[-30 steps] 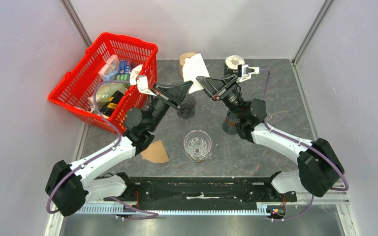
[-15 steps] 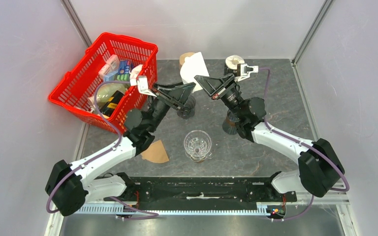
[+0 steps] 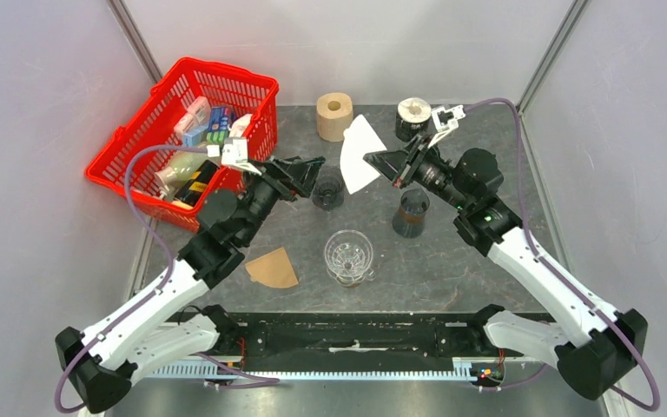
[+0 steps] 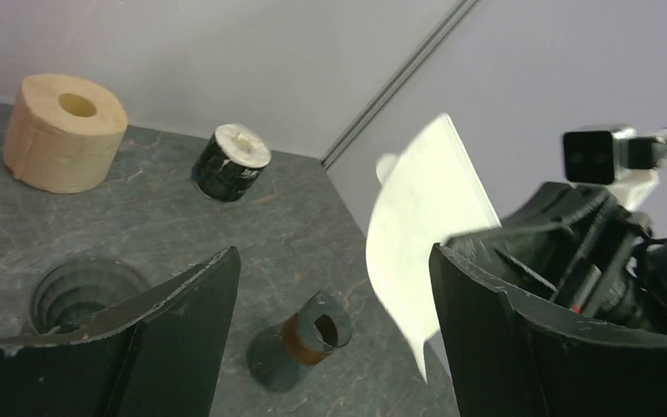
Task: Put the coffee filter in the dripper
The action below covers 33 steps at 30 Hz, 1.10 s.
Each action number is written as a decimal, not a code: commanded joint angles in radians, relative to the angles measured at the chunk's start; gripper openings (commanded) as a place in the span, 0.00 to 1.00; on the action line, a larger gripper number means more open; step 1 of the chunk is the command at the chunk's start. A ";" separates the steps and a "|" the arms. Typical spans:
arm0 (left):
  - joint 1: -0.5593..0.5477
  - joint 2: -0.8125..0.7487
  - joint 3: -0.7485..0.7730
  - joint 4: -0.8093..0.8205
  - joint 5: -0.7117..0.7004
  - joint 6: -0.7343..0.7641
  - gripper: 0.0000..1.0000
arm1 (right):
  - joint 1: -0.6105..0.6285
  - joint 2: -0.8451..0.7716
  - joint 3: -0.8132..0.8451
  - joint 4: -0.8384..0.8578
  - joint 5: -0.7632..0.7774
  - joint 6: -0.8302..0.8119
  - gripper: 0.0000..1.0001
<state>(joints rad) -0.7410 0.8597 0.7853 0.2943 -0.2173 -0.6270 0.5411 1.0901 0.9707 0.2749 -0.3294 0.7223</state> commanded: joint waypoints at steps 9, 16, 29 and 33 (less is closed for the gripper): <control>0.091 0.168 0.250 -0.230 0.380 0.159 0.89 | -0.045 -0.125 0.069 -0.439 -0.205 -0.422 0.00; 0.350 0.228 0.173 -0.030 0.844 0.031 0.89 | -0.157 -0.071 0.084 -0.360 -0.412 -0.257 0.00; 0.375 0.314 0.127 0.202 1.020 -0.092 0.93 | -0.205 0.047 0.053 -0.022 -0.676 -0.002 0.00; 0.374 0.345 0.138 0.215 1.023 -0.115 0.93 | -0.205 0.051 0.039 0.041 -0.698 0.045 0.00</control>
<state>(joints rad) -0.3668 1.1774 0.9066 0.4500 0.7689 -0.6819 0.3382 1.1530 1.0153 0.1852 -0.9623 0.6922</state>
